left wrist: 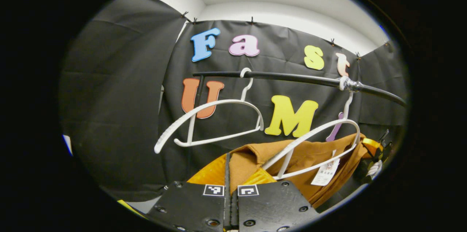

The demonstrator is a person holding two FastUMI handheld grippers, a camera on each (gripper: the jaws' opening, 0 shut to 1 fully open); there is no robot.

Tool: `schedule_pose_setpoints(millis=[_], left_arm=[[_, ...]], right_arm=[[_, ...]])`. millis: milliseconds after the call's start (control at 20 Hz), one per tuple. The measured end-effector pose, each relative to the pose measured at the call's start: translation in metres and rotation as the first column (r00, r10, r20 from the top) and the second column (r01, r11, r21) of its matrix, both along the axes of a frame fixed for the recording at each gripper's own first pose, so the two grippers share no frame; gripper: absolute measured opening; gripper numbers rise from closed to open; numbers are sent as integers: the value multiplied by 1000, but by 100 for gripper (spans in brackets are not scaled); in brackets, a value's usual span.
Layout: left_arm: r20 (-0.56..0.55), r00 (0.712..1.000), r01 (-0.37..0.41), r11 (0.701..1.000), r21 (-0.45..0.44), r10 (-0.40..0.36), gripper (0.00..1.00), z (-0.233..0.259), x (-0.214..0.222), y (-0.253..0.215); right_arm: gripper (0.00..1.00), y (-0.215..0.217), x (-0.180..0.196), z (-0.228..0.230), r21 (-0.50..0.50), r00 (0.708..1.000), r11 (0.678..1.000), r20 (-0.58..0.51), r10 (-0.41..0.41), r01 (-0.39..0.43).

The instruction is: Grasp the clothes on the hanger with both hands and then place them into the laundry hamper below.

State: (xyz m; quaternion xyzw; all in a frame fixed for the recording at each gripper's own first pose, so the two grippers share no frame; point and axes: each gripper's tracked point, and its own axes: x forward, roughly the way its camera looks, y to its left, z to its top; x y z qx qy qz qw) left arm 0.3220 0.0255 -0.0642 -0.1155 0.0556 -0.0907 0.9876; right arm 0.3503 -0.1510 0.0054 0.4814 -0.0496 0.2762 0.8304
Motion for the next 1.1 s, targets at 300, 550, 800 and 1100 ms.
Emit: schedule_pose_setpoints(millis=[300,550,800,1100], left_arm=[[-1,1000,10,1000,-25,-10,5,-1,0,0],[-46,999,-8,1000,-23,7,5,-26,-1,11],[-135,989,-71,997,-30,67,0,-68,-15,36],[-177,982,-67,998,2,67,0,-82,-40,34]], right_arm=[[3,-17,13,-29,-52,990,994,-94,-102,97],[4,7,22,-67,-130,977,988,-187,-104,80],[4,39,12,-107,-199,964,980,-256,-67,16],[3,75,-17,-107,-243,967,969,-253,-25,-39]])
